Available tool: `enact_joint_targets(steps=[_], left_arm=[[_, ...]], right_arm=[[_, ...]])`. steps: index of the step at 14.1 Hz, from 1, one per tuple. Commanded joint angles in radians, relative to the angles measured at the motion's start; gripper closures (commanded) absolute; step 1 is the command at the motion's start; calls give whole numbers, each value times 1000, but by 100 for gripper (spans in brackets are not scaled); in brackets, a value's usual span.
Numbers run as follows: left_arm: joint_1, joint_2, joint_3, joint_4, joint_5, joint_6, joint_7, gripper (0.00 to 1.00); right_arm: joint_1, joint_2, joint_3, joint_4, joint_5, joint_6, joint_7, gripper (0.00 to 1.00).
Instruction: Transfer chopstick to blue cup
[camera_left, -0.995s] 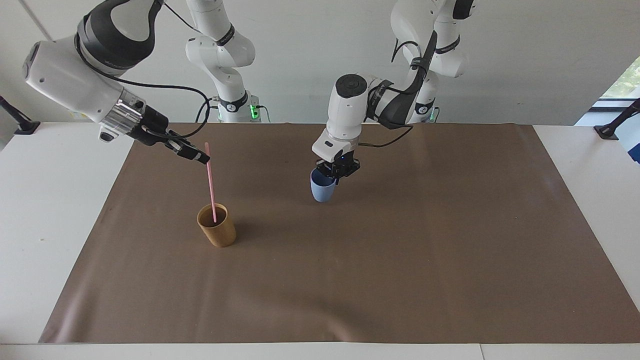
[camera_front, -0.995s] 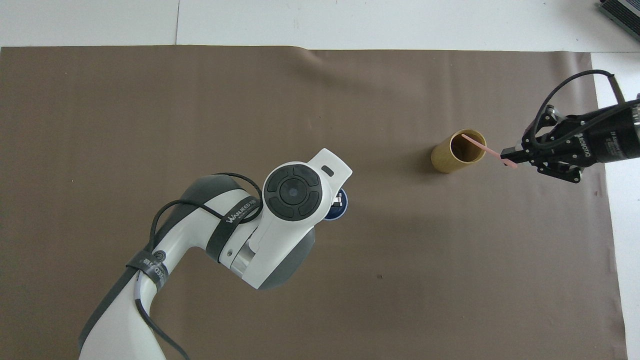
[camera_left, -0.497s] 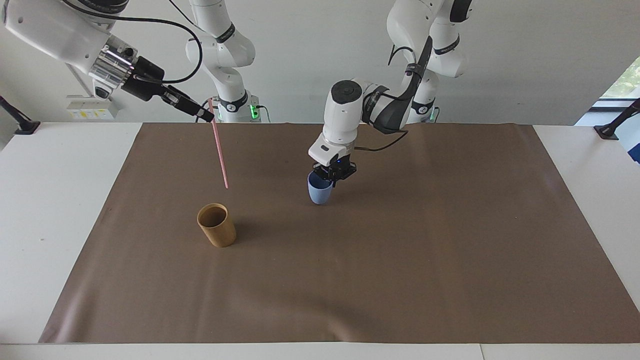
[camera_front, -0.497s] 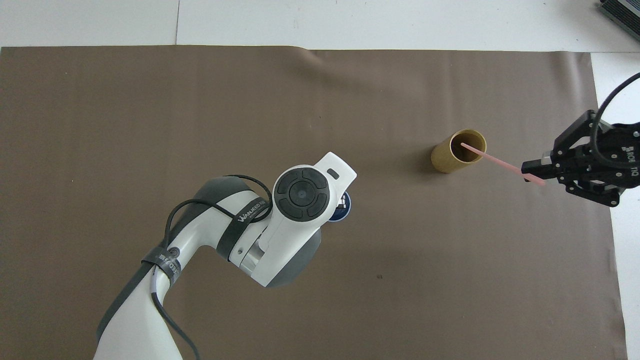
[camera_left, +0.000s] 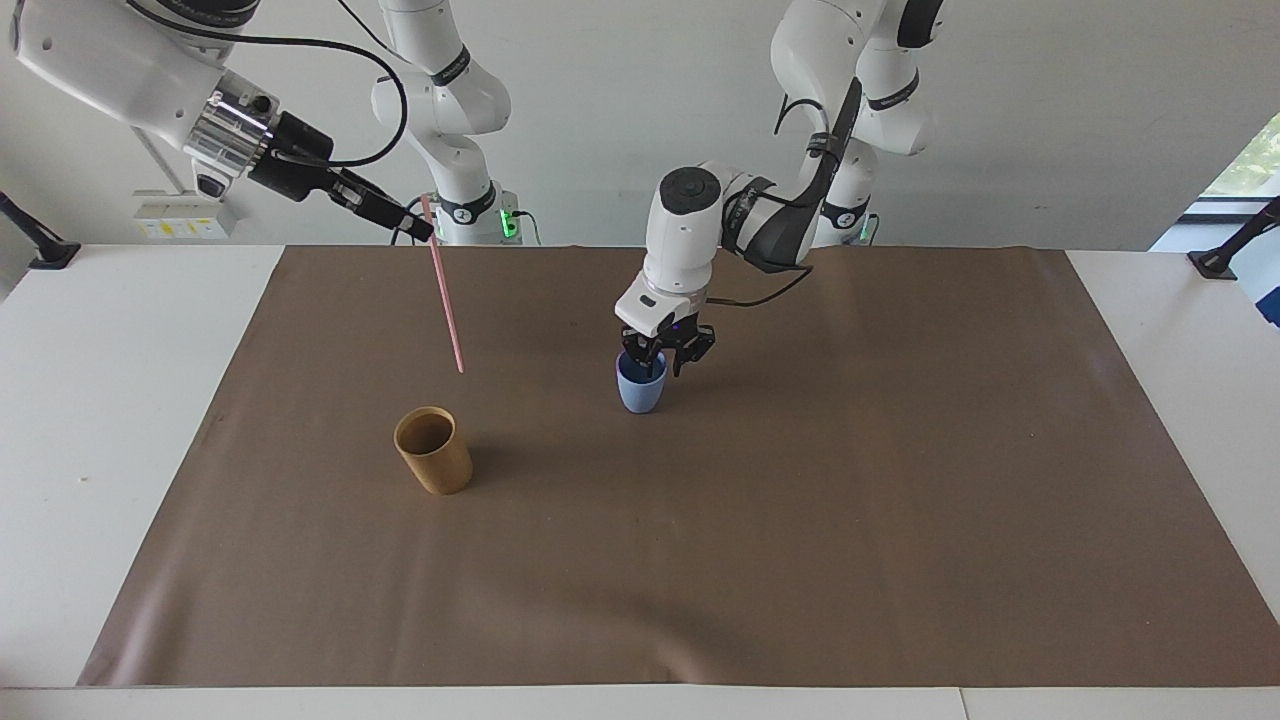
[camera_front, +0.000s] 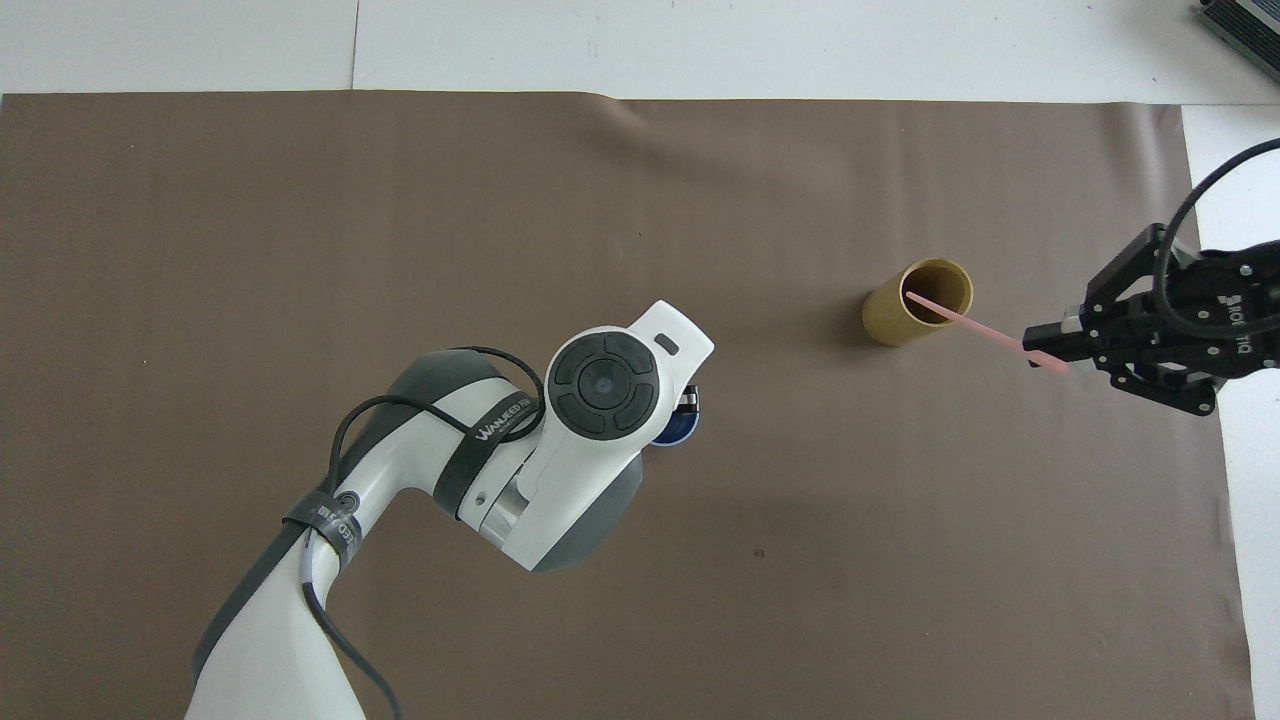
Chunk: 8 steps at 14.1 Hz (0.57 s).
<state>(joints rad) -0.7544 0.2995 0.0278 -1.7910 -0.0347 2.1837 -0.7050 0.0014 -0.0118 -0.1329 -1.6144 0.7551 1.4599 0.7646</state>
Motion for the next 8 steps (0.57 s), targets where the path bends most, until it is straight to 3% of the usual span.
enact_joint_targets(steps=[1,5,8], left_arm=[[6,-69,18,-5,9,-80,-1,0],[99,-212,17,-31,9,-244,140,0],[194,-281,18,-34,25,-263,266,0]], right_arm=[[54,-20,4,-42,26,77,62,100],[121,-27,4,-47,27,105,140,100],[196,-46,6,-110,26,200,173,100]])
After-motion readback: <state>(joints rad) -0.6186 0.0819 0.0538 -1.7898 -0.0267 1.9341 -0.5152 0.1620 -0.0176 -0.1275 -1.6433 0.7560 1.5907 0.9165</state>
